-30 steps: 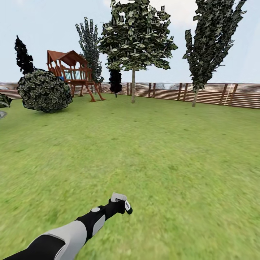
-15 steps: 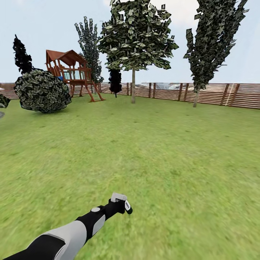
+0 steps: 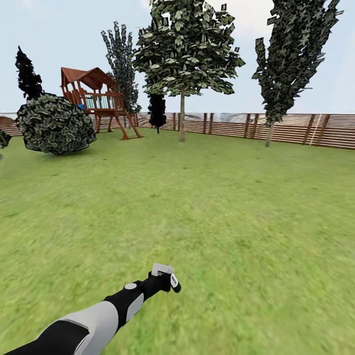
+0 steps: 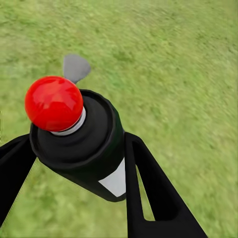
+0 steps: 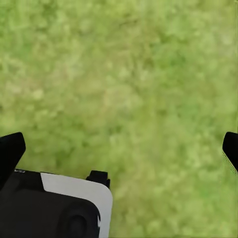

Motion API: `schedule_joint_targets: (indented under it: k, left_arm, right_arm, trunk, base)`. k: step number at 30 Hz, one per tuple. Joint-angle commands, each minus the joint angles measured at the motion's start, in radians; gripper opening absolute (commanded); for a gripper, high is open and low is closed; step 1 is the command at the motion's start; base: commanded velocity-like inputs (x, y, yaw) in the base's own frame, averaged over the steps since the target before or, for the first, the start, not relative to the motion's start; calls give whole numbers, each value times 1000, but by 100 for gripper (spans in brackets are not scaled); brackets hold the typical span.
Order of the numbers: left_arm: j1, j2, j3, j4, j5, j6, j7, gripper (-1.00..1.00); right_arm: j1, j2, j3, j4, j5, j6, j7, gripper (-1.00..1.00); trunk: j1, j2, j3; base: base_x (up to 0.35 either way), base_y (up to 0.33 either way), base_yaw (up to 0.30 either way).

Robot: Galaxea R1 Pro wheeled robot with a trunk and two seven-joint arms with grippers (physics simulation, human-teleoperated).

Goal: In the garden, pick up the pesticide atomizer on the floor and spray pesticide onto both trees until each tree trunk is fully covered.

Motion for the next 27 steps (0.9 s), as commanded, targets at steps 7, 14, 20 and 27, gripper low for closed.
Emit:
schedule_joint_targets:
  k: [7,14,20,27]
  left_arm:
    - [-1,0,-7,2,11,-4,-2,-100]
    - [-1,1,-6,2,11,-4,-3,-100]
    - [-1,10,31,0,10,-4,-2,-100]
    - [-1,42,52,1,10,-4,-1,-100]
  right_arm:
    - [-1,0,7,4,-8,-7,5,100]
    - [-1,0,7,4,-8,-8,5,100]
    - [0,0,7,4,-8,-7,5,100]
    - [0,0,7,4,-8,-8,5,100]
  trunk:
    - [1,-1,-1]
    - [1,-1,-1]
    - [1,-1,-1]
    - [1,-1,-1]
  base:
    - [350,0,0]
    - [350,0,0]
    - [350,0,0]
    - [350,0,0]
